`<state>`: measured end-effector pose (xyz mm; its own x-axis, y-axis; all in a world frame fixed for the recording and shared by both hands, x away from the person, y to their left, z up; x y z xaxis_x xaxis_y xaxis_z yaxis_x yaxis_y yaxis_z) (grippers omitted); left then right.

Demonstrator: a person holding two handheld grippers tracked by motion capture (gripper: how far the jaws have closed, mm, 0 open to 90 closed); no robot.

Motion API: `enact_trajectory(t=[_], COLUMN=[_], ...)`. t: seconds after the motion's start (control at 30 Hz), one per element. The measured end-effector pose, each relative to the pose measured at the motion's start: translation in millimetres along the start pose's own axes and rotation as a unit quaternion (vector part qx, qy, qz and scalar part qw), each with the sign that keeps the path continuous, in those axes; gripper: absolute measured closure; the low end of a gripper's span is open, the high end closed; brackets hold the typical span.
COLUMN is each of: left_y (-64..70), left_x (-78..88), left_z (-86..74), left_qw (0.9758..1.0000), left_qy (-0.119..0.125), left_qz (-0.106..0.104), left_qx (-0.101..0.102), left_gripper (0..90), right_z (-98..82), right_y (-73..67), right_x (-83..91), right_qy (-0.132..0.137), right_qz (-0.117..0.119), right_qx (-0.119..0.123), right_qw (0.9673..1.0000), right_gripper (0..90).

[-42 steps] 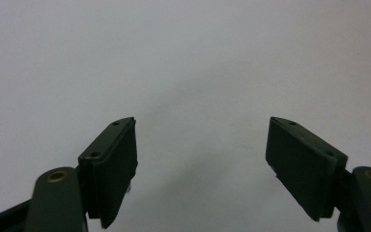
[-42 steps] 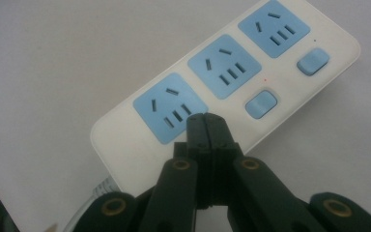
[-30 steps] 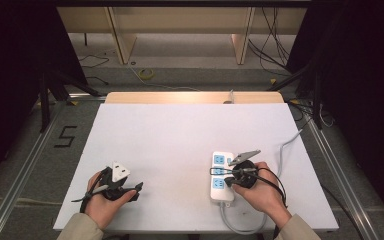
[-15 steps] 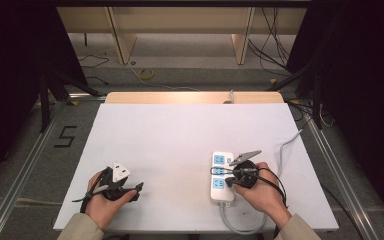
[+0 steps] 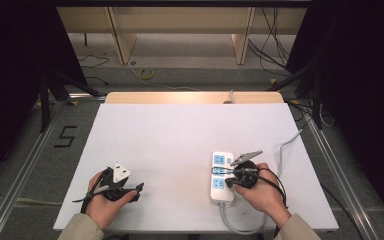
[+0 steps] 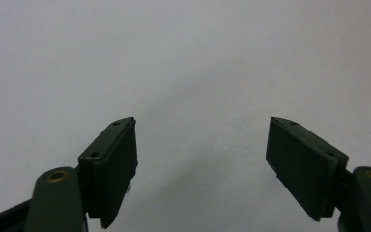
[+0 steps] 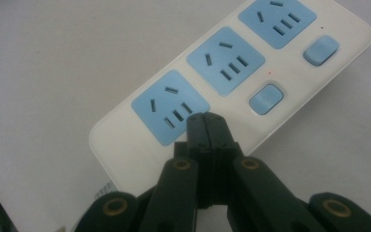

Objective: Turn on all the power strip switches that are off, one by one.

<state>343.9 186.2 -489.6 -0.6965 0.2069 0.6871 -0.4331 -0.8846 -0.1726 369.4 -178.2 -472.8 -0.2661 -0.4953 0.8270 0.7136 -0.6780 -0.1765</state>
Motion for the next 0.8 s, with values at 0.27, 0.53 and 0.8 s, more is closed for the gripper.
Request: enact_trajectory(t=[0.27, 0.53, 0.8], left_y=[1.2, 1.4, 1.5], left_x=[0.0, -1.1, -1.6], left_z=[0.6, 0.4, -0.3], left_qw=[1.0000, 1.0000, 1.0000], left_qy=[0.001, -0.002, -0.003], left_qz=[0.000, -0.003, -0.004], left_qx=[-0.002, 0.001, 0.003], left_gripper=[26.5, 26.6, 26.4], right_z=[-0.4, 0.0, 3.4], right_y=[0.4, 2.9, 1.0], right_x=[0.7, 3.9, 8.2], right_qy=[0.005, 0.022, 0.024], right_qz=[0.001, 0.013, 0.002], right_qx=[-0.003, -0.016, -0.003], right_qw=[1.0000, 0.9995, 0.9997], right_gripper=[90.0, 90.0, 90.0])
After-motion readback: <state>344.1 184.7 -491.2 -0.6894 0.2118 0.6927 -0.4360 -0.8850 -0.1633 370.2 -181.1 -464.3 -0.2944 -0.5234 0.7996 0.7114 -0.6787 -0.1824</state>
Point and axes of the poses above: each handheld gripper's, and its own axes: x roughly backward along the jaws, z roughly out of its top, y roughly to its right, the point moved 3 cm from there along -x, roughly forward along the jaws, and after that the axes turned 5 degrees about z, right-handed, at the moved point
